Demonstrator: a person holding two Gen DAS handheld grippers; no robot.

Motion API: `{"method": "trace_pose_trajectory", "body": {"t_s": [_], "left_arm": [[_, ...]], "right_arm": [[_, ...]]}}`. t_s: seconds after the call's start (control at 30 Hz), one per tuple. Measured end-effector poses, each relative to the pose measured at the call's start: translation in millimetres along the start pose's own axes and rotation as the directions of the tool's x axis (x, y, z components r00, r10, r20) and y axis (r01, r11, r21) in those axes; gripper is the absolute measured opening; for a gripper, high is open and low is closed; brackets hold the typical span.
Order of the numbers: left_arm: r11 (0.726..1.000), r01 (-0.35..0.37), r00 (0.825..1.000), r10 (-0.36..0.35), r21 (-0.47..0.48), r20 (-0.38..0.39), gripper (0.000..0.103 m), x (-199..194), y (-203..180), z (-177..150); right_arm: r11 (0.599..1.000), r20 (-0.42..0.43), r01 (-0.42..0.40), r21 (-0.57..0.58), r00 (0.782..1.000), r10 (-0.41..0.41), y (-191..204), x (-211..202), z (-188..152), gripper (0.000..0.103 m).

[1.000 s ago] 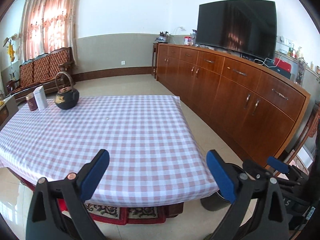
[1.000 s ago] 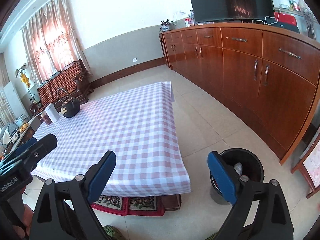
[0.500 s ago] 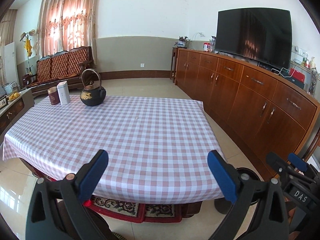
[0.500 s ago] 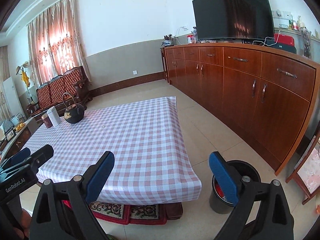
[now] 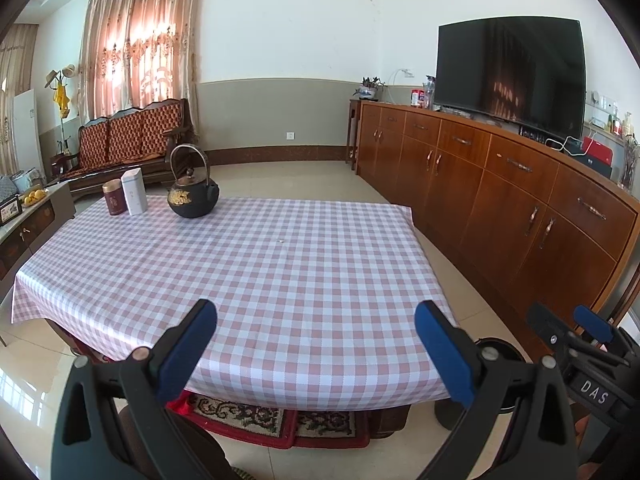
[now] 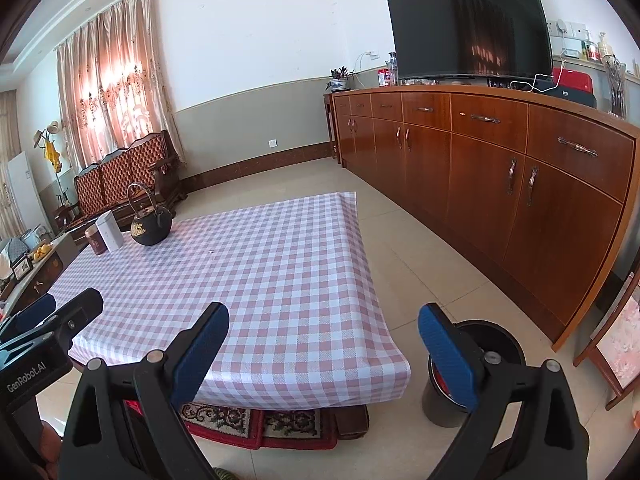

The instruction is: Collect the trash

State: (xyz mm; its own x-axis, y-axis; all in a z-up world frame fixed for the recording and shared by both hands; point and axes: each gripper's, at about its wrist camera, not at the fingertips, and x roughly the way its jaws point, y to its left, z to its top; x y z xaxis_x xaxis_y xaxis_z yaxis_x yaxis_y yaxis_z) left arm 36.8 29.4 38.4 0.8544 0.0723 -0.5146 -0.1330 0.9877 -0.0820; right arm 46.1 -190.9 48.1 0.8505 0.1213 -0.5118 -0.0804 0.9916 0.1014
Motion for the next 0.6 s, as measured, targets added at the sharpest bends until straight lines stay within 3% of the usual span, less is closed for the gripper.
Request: {"method": "trace_pose_trajectory", "body": {"t_s": [0.6], "left_arm": [[0.999,0.015,1.000,-0.015,0.028,-0.004,0.100,-1.9,-13.7,-1.5]], "right_arm": [[0.999,-0.005,0.043,0.015,0.999,-0.043,-9.9,-1.8,-6.2,0.097]]}}
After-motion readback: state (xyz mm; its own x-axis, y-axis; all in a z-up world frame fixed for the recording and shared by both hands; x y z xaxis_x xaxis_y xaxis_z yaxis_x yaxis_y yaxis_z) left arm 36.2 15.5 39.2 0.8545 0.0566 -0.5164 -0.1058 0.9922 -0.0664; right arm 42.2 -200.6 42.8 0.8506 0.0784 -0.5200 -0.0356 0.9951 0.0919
